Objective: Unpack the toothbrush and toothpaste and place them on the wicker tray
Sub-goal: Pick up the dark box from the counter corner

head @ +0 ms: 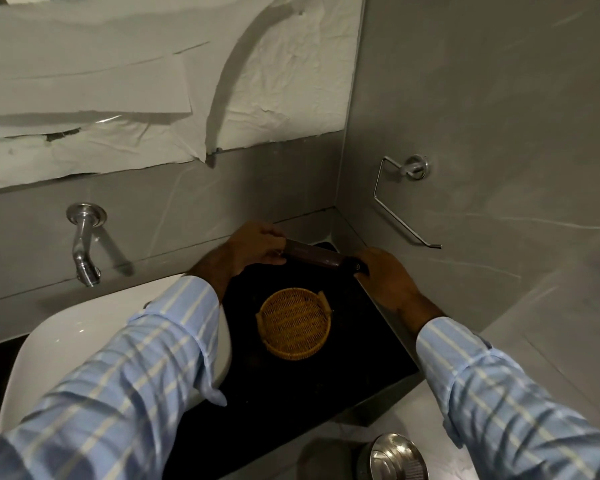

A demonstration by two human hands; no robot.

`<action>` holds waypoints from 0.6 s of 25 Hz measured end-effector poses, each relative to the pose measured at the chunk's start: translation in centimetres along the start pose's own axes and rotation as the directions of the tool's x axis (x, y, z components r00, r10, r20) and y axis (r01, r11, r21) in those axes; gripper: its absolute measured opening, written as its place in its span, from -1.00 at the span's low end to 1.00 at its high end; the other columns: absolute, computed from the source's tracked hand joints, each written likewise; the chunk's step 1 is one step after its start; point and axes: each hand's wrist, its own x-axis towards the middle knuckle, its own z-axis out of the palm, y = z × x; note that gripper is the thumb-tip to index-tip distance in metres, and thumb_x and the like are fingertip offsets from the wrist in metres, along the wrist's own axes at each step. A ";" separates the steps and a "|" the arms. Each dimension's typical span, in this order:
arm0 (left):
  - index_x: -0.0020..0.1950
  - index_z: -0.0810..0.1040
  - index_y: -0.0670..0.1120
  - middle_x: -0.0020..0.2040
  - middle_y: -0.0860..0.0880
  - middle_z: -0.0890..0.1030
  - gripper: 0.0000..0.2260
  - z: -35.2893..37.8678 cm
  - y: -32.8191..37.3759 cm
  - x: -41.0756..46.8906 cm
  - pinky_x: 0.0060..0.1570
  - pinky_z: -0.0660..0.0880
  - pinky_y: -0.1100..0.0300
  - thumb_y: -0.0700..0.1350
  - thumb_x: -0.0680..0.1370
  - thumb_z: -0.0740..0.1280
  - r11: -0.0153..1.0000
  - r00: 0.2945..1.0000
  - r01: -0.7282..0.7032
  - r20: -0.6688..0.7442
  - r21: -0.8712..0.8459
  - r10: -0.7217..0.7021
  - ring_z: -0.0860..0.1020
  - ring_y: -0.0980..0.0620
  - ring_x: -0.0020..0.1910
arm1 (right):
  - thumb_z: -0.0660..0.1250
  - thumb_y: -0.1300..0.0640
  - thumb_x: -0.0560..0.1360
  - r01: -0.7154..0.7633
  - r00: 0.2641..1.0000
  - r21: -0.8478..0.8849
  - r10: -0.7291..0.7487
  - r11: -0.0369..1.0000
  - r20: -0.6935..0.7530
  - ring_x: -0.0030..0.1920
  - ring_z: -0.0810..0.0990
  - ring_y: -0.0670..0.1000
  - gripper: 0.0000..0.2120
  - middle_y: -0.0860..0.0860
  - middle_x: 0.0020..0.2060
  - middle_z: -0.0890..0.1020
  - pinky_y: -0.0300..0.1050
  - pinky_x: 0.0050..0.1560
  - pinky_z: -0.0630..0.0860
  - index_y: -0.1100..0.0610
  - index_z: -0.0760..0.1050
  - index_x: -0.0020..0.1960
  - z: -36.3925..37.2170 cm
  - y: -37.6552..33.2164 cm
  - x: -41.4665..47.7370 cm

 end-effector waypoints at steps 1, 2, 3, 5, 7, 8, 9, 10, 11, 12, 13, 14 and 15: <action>0.03 0.62 -0.33 -0.08 -0.28 0.61 -0.85 0.2 0.0 0.0 -0.11 0.68 -0.02 -0.38 0.48 0.38 1.000 1.000 -0.005 -0.018 0.028 0.005 0.65 -0.21 -0.08 | 0.34 0.20 0.53 0.006 1.000 0.000 -0.006 1.000 0.000 0.30 0.52 0.19 -0.61 0.15 0.27 0.58 -0.01 0.34 0.40 0.14 0.53 0.35 0.1 0.0 -0.1; -0.02 0.64 -0.30 -0.09 -0.26 0.61 -0.87 0.3 0.1 -0.1 -0.14 0.68 -0.02 -0.39 0.46 0.38 0.999 0.999 -0.008 -0.048 0.043 0.010 0.66 -0.20 -0.11 | 0.35 0.20 0.53 0.010 1.000 0.002 -0.010 1.000 -0.003 0.30 0.52 0.19 -0.61 0.15 0.27 0.58 -0.01 0.34 0.40 0.14 0.52 0.35 0.1 0.0 -0.1; -0.09 0.65 -0.26 -0.11 -0.25 0.61 -0.89 0.4 0.2 -0.2 -0.16 0.69 -0.01 -0.40 0.44 0.38 0.999 0.996 -0.010 -0.085 0.049 0.014 0.66 -0.17 -0.15 | 0.35 0.19 0.53 0.010 1.000 0.007 -0.010 1.000 -0.007 0.30 0.52 0.19 -0.61 0.15 0.27 0.58 0.00 0.35 0.40 0.13 0.52 0.36 0.2 0.0 -0.1; -0.19 0.66 -0.19 -0.13 -0.23 0.64 -0.91 0.6 0.2 -0.2 -0.14 0.68 -0.04 -0.33 0.45 0.39 1.000 0.993 -0.015 -0.118 0.017 0.017 0.69 -0.15 -0.17 | 0.36 0.18 0.53 0.009 1.000 0.009 -0.009 1.000 0.000 0.30 0.52 0.18 -0.60 0.14 0.28 0.57 0.00 0.36 0.40 0.12 0.51 0.37 0.4 0.1 -0.1; -0.26 0.69 -0.14 -0.15 -0.19 0.65 -0.88 0.9 0.4 -0.4 -0.06 0.66 -0.09 -0.24 0.48 0.44 0.997 0.997 -0.012 -0.072 -0.072 0.006 0.70 -0.18 -0.11 | 0.36 0.17 0.53 0.021 1.000 0.009 -0.021 1.000 0.014 0.30 0.52 0.17 -0.59 0.13 0.27 0.58 -0.01 0.35 0.40 0.12 0.51 0.37 0.5 0.2 0.0; -0.26 0.72 -0.14 -0.15 -0.19 0.66 -0.90 0.9 0.4 -0.4 -0.08 0.67 -0.06 -0.23 0.46 0.49 0.996 0.999 -0.016 -0.045 -0.087 0.012 0.70 -0.19 -0.10 | 0.37 0.17 0.52 0.028 1.000 0.020 -0.028 0.999 0.004 0.29 0.52 0.18 -0.59 0.13 0.26 0.58 -0.01 0.35 0.40 0.12 0.52 0.36 0.6 0.2 0.1; -0.22 0.73 -0.15 -0.12 -0.20 0.67 -0.96 1.0 0.4 -0.5 -0.13 0.68 0.01 -0.23 0.44 0.53 0.996 0.999 -0.037 -0.033 -0.080 0.035 0.71 -0.18 -0.10 | 0.39 0.17 0.50 0.025 0.999 0.040 -0.024 0.999 -0.024 0.29 0.53 0.18 -0.59 0.13 0.25 0.59 -0.02 0.33 0.40 0.12 0.53 0.35 0.7 0.1 0.2; -0.17 0.74 -0.18 -0.09 -0.23 0.68 -0.96 1.1 0.3 -0.6 -0.18 0.67 0.08 -0.24 0.42 0.55 0.996 0.997 -0.065 -0.036 -0.065 0.062 0.72 -0.16 -0.11 | 0.42 0.15 0.48 0.000 0.998 0.071 0.005 0.997 -0.069 0.27 0.55 0.19 -0.59 0.14 0.23 0.61 -0.02 0.30 0.41 0.14 0.54 0.32 0.9 0.0 0.3; -0.13 0.73 -0.20 -0.07 -0.26 0.69 -0.93 1.2 0.4 -0.6 -0.21 0.67 0.13 -0.24 0.41 0.55 0.994 0.995 -0.085 -0.058 -0.070 0.081 0.72 -0.15 -0.13 | 0.45 0.11 0.46 -0.062 0.990 0.129 0.078 0.990 -0.121 0.26 0.56 0.20 -0.57 0.16 0.22 0.61 -0.02 0.26 0.44 0.17 0.54 0.30 1.2 -0.2 0.4; -0.14 0.74 -0.18 -0.08 -0.26 0.70 -0.93 1.2 0.5 -0.7 -0.22 0.67 0.14 -0.23 0.40 0.56 0.992 0.990 -0.102 -0.105 -0.078 0.094 0.72 -0.14 -0.15 | 0.50 0.05 0.43 -0.161 0.970 0.233 0.198 0.959 -0.142 0.24 0.56 0.21 -0.51 0.17 0.22 0.60 -0.03 0.21 0.46 0.21 0.52 0.30 1.5 -0.4 0.6; -0.17 0.75 -0.13 -0.12 -0.22 0.71 -0.95 1.3 0.6 -0.8 -0.21 0.67 0.13 -0.20 0.40 0.57 0.989 0.979 -0.130 -0.166 -0.064 0.118 0.72 -0.11 -0.18 | 0.54 -0.03 0.39 -0.286 0.937 0.414 0.343 0.864 -0.070 0.23 0.57 0.20 -0.41 0.17 0.23 0.60 -0.06 0.15 0.48 0.23 0.50 0.31 1.7 -0.8 0.8; -0.19 0.75 -0.08 -0.17 -0.16 0.71 -0.96 1.2 0.6 -0.8 -0.16 0.67 0.11 -0.18 0.39 0.57 0.986 0.965 -0.161 -0.218 -0.040 0.149 0.72 -0.08 -0.20 | 0.56 -0.10 0.35 -0.413 0.885 0.639 0.453 0.649 0.112 0.22 0.58 0.18 -0.31 0.16 0.25 0.59 -0.10 0.09 0.51 0.23 0.47 0.34 1.7 -1.6 1.1; -0.20 0.75 -0.06 -0.21 -0.12 0.71 -0.96 1.2 0.7 -1.0 -0.13 0.67 0.09 -0.18 0.39 0.57 0.983 0.959 -0.176 -0.235 -0.046 0.161 0.71 -0.07 -0.21 | 0.57 -0.12 0.34 -0.500 0.831 0.804 0.438 0.322 0.342 0.21 0.60 0.17 -0.28 0.19 0.25 0.60 -0.10 0.03 0.56 0.24 0.46 0.34 1.5 -2.4 1.4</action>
